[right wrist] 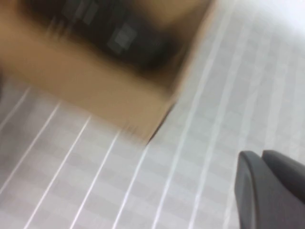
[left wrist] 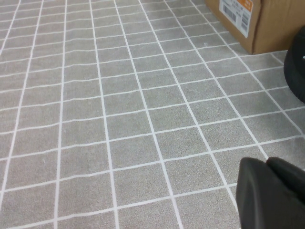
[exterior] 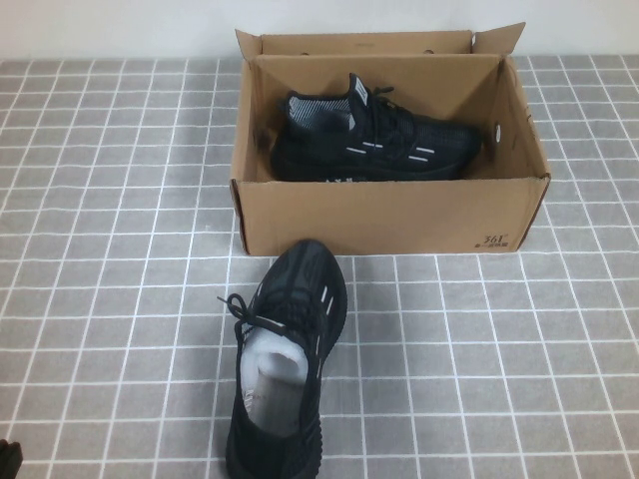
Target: Put shoes into padded shoe box
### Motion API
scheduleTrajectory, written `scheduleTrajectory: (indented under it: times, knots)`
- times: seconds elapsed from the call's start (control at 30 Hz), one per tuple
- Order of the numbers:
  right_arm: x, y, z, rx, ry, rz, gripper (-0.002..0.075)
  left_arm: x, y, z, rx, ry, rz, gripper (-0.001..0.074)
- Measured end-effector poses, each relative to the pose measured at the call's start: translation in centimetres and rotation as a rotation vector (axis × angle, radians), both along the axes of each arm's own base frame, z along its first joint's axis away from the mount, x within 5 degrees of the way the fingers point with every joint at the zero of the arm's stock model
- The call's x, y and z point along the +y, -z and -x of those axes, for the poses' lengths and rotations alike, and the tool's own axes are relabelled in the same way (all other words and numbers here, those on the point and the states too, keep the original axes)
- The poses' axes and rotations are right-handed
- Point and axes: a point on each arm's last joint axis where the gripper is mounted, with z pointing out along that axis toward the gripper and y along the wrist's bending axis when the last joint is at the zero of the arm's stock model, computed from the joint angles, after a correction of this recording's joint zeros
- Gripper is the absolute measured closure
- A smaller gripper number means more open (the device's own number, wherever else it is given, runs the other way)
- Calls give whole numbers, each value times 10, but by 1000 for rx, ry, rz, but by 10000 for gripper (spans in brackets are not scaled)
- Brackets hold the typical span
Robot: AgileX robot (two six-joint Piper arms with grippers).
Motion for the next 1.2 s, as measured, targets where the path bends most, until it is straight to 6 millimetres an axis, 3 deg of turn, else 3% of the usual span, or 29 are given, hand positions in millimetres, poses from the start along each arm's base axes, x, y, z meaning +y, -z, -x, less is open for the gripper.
scheduleTrajectory:
  times: [0.17, 0.37, 0.57, 0.67, 1.2]
  knots:
    - [-27, 34, 54, -269, 80, -64, 733, 0, 0, 0, 0, 0, 0, 739]
    - [-40, 93, 105, -373, 134, -69, 734, 0, 0, 0, 0, 0, 0, 739]
    - [-42, 165, 124, -355, 149, -103, 734, 0, 0, 0, 0, 0, 0, 739]
    - [-43, 189, 126, -329, 166, -141, 734, 0, 0, 0, 0, 0, 0, 739]
    - [-43, 197, 128, -258, 194, -178, 734, 0, 0, 0, 0, 0, 0, 739]
